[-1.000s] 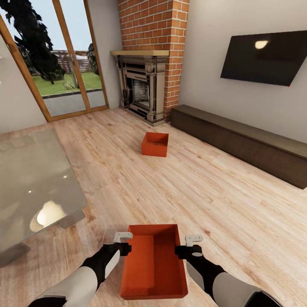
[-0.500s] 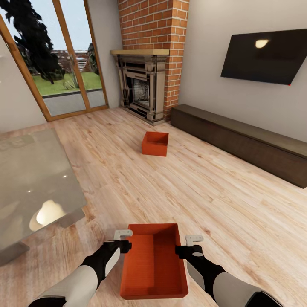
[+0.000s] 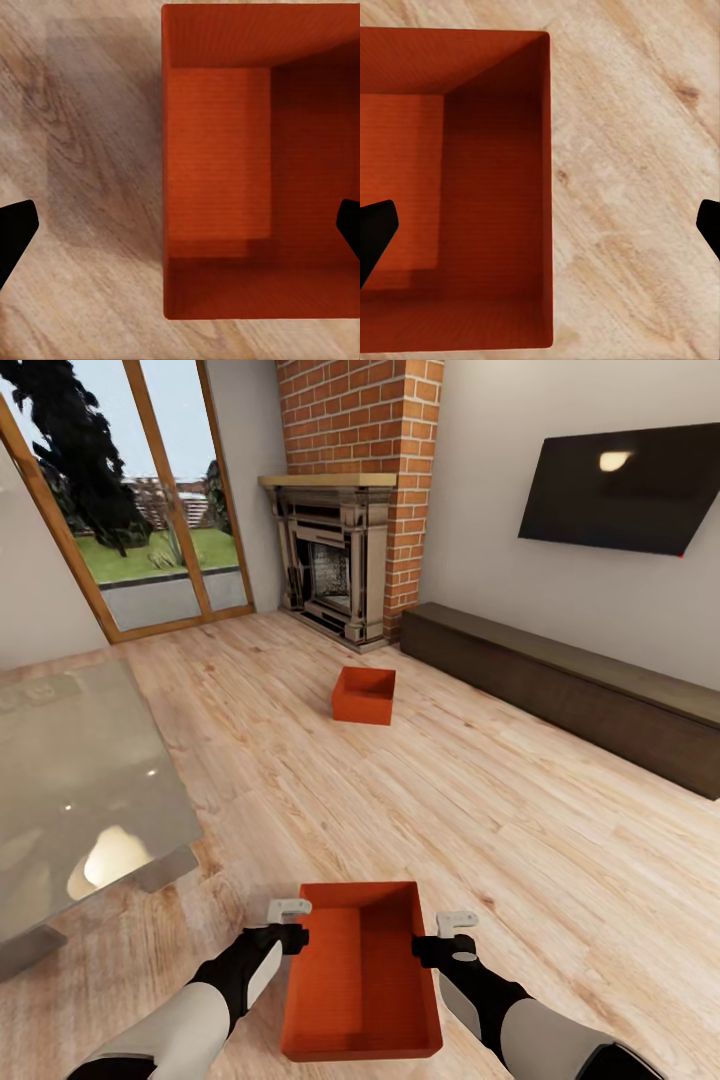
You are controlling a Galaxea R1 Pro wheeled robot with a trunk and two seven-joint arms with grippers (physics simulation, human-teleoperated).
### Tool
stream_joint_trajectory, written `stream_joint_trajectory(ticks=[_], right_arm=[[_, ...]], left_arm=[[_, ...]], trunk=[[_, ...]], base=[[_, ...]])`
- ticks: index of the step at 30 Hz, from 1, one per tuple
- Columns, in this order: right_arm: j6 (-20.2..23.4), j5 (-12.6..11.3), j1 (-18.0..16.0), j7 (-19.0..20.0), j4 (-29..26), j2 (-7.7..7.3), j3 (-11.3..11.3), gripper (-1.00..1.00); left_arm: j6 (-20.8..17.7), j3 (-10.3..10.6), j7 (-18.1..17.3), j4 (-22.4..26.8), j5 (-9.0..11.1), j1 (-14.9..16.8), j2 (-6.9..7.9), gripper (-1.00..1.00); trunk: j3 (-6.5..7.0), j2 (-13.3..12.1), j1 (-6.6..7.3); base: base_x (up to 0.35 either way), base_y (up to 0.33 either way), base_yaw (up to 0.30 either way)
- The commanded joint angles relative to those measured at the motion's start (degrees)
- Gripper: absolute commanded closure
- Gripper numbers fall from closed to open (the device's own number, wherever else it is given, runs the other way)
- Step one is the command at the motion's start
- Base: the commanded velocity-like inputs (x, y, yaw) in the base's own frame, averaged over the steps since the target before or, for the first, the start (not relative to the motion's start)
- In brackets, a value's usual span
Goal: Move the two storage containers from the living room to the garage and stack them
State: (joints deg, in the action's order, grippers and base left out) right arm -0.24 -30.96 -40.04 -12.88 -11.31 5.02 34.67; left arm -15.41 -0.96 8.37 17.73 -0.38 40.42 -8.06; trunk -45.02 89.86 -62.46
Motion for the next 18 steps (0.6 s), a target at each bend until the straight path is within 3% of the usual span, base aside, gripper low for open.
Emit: stream_joint_trajectory(ticks=[1, 18], right_arm=[[-0.02, -0.50, -0.04, -0.31, -0.03, -0.01, 0.49, -1.00], [-0.02, -0.68, -0.04, -0.31, -0.03, -0.01, 0.43, -1.00]], left_arm=[[-0.36, -0.09, 0.16, 0.08, -0.01, 0.01, -0.03, -1.00], [-0.49, 0.14, 0.25, -0.06, -0.24, 0.01, 0.06, -1.00]], trunk=[[-0.23, 0.44, -0.22], [-3.28, 7.26, -3.96]], base=[[0.000, 0.000, 0.000], [0.000, 0.000, 0.000]])
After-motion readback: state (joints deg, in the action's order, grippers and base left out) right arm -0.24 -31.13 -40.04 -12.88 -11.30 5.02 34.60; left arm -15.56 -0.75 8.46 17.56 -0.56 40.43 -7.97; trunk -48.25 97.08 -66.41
